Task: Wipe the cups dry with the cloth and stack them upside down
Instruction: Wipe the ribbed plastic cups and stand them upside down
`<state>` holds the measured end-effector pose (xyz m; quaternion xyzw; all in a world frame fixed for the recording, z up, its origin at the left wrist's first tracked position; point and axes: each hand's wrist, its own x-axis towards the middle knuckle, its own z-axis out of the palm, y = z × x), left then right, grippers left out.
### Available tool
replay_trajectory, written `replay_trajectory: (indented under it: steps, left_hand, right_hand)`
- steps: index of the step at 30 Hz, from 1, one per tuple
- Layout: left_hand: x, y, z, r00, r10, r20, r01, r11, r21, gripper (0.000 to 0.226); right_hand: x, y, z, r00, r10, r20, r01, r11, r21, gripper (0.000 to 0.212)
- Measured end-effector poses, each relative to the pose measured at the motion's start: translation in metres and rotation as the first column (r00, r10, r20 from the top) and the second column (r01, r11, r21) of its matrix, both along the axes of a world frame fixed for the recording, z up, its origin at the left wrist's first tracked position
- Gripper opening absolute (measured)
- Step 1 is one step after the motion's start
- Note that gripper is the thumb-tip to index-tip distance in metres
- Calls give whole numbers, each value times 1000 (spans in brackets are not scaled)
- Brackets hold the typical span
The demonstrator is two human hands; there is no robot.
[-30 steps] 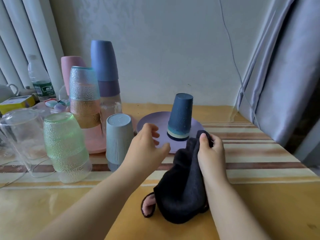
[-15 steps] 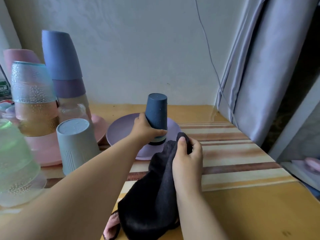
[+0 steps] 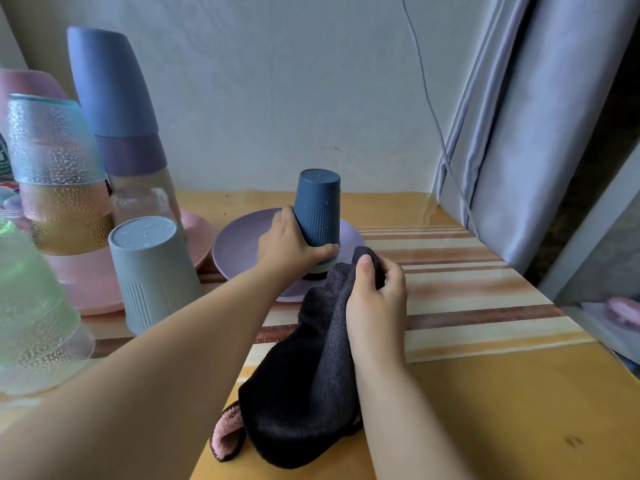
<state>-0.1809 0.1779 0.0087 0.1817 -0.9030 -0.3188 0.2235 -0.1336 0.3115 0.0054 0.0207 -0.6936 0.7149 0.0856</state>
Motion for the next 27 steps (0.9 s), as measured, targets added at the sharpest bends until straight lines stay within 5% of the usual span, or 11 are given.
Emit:
replay_trajectory:
  steps: [7,17,27]
  left_hand:
    - [0,3,10,998,-32,-62,31,999,-23,66]
    - [5,9,34,944,-93,-317,190,937,291,67]
    - [49,14,63,917,-95,-387,211,940,268,72]
  right_hand:
    - [1,1,0,1000,27,9,-27,1000,-1,10]
    - [3,0,2,998,42,38,-42,999,-2,11]
    - [4,-1,3,999,37,30,-36,999,-31,12]
